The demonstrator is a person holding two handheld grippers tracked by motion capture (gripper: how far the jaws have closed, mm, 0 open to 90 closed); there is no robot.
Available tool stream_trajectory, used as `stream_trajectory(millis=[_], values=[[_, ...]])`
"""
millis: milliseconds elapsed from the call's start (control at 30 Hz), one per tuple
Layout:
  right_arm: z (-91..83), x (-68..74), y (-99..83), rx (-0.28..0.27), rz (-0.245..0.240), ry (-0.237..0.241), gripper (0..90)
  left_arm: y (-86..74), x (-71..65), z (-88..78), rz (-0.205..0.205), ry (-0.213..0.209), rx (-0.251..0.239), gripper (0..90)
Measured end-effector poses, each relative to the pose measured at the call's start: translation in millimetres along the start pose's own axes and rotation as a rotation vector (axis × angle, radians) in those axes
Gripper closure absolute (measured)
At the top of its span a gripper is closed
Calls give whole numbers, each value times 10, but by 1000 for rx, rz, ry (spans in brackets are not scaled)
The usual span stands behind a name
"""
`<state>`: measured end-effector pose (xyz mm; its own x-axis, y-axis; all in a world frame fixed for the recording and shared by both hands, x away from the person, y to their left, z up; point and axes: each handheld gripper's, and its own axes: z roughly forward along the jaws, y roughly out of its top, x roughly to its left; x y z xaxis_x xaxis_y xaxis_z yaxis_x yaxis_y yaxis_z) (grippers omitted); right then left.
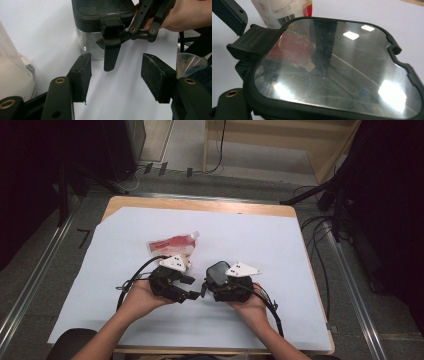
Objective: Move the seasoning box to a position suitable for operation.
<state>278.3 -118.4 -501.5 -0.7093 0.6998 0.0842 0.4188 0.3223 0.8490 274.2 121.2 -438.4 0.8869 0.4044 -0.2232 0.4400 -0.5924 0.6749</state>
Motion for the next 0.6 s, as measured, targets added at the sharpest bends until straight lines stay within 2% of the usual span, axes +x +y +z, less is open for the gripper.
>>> stream_trajectory(millis=[100, 300, 333, 400, 500, 600], values=[[-5, 26, -21, 2, -11, -6, 132, 3, -8, -3, 4, -1, 5, 428], [-25, 11, -34, 18, 9, 1, 118, 1, -13, -1, 1, -1, -2, 427], [-20, 12, -35, 28, 10, 14, 106, 2, -10, -4, 4, 0, 3, 428], [-2, 22, -50, 52, 27, 25, 74, 1, -10, -3, 2, 0, -2, 428], [-31, 17, -53, 60, 63, 38, 69, 4, -13, -15, 3, 5, 0, 428], [-99, -5, -47, 70, 75, 59, 70, 9, -26, -34, 6, 7, -21, 424]])
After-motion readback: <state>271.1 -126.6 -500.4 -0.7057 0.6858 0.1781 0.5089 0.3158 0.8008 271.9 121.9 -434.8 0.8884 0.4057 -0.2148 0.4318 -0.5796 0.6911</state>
